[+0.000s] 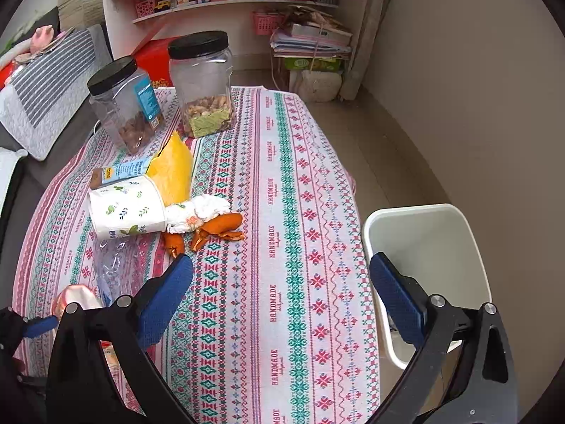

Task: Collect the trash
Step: 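Grasp the red noodle bag with the left tool and lift it, then grasp the white paper cup with the right tool while the left tool holds the noodle bag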

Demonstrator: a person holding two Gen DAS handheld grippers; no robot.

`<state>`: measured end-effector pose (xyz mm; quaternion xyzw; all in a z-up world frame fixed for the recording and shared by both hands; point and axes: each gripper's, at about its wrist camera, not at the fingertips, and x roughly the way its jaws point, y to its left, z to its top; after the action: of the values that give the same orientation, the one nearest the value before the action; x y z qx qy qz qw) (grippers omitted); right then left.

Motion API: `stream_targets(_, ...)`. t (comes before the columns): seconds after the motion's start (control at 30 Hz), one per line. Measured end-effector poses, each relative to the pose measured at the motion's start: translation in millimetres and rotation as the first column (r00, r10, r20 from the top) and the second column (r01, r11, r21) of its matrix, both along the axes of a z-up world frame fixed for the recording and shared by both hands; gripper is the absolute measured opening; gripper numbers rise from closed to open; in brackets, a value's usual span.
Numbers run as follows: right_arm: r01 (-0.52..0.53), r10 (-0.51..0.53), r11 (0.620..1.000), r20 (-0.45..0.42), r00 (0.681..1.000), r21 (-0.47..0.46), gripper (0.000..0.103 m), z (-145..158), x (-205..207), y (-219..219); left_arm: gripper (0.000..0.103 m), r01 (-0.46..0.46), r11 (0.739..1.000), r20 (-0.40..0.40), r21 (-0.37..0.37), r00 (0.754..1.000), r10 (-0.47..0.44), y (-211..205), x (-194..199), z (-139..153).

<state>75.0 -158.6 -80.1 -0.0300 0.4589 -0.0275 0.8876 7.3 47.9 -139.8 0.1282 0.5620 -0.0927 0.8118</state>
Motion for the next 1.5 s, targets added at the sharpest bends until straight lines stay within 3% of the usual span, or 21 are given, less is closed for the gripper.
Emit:
stream_targets(0.07,-0.007,0.007,1.000,0.003,1.000,-0.005,0.096,-0.4,0.2,3.7,0.005,-0.026,0.997,-0.030,-0.079,0.999,0.023,14.7,7.0,2.9)
stream_targets(0.13,-0.011,0.011,1.000,0.005,1.000,-0.008,0.096,-0.6,0.6,5.7,0.013,0.003,0.997,-0.020,-0.072,1.000,-0.004,15.5,7.5,3.9)
stream_targets(0.17,-0.010,0.010,1.000,0.003,1.000,-0.009,0.096,-0.8,1.2,6.3,0.044,-0.001,0.997,-0.019,-0.071,1.000,0.000,16.3,8.5,3.5)
stream_targets(0.23,-0.008,0.008,1.000,0.002,1.000,-0.005,0.096,-1.4,1.6,6.7,0.090,-0.024,0.997,-0.026,-0.079,0.999,0.022,18.7,11.6,2.3)
stream_targets(0.4,-0.013,0.013,1.000,-0.002,1.000,-0.010,0.096,-1.9,1.7,6.3,0.090,-0.010,0.998,-0.023,-0.064,1.000,0.008,11.2,20.8,2.0)
stream_targets(0.5,-0.005,0.005,1.000,-0.001,1.000,-0.007,0.096,-1.4,1.9,3.6,0.091,-0.119,0.989,-0.069,-0.087,0.991,0.113,24.8,24.4,2.2)
stream_targets(0.57,0.000,0.000,1.000,0.002,1.000,0.003,0.096,0.2,2.7,2.1,0.091,-0.263,0.952,-0.133,-0.158,0.961,0.243,43.0,23.7,-0.4)
stream_targets(0.63,-0.002,0.002,1.000,0.006,1.000,0.016,0.096,2.1,3.3,3.4,0.091,-0.387,0.892,-0.164,-0.233,0.920,0.356,56.6,18.8,-0.1)
stream_targets(0.7,-0.009,0.008,1.000,0.013,1.000,0.024,0.096,3.8,3.2,6.7,0.091,-0.458,0.841,-0.152,-0.288,0.889,0.432,60.8,14.6,6.7)
stream_targets(0.77,-0.019,0.019,0.999,0.013,1.000,0.027,0.096,3.3,2.8,11.4,0.091,-0.502,0.806,-0.160,-0.313,0.865,0.476,58.8,14.2,10.2)
stream_targets(0.9,-0.034,0.034,0.999,0.008,0.999,0.009,0.096,0.2,0.5,15.8,0.091,-0.644,0.699,-0.207,-0.312,0.764,0.612,49.4,16.8,3.9)
stream_targets(1.0,-0.030,0.030,0.999,0.003,1.000,0.016,0.096,0.3,-1.2,11.2,0.091,-0.745,0.605,-0.244,-0.282,0.665,0.706,46.0,21.4,-9.9)
stream_targets(1.07,-0.031,0.032,0.999,-0.002,1.000,0.026,0.096,1.3,-2.1,8.4,0.093,-0.789,0.554,-0.284,-0.266,0.614,0.737,45.6,24.4,-20.4)
stream_targets(1.13,-0.034,0.034,0.999,-0.002,0.999,0.030,0.096,2.6,-2.7,7.8,0.093,-0.806,0.530,-0.323,-0.262,0.591,0.739,43.0,28.0,-32.0)
stream_targets(1.2,-0.039,0.039,0.999,0.004,0.999,0.037,0.096,5.1,-3.3,7.9,0.093,-0.796,0.540,-0.346,-0.274,0.606,0.717,39.7,29.2,-37.4)
stream_targets(1.27,-0.050,0.049,0.998,0.011,0.999,0.046,0.096,8.1,-3.6,9.0,0.088,-0.748,0.594,-0.327,-0.295,0.664,0.673,35.6,29.7,-33.3)
stream_targets(1.4,-0.055,0.055,0.996,0.009,0.998,0.071,0.096,8.6,-0.6,13.3,0.088,-0.678,0.669,-0.260,-0.306,0.735,0.626,40.5,30.0,-15.7)
stream_targets(1.5,-0.054,0.055,0.994,-0.011,0.998,0.095,0.096,3.4,3.9,19.1,0.087,-0.605,0.746,-0.148,-0.277,0.794,0.589,48.1,34.2,6.0)
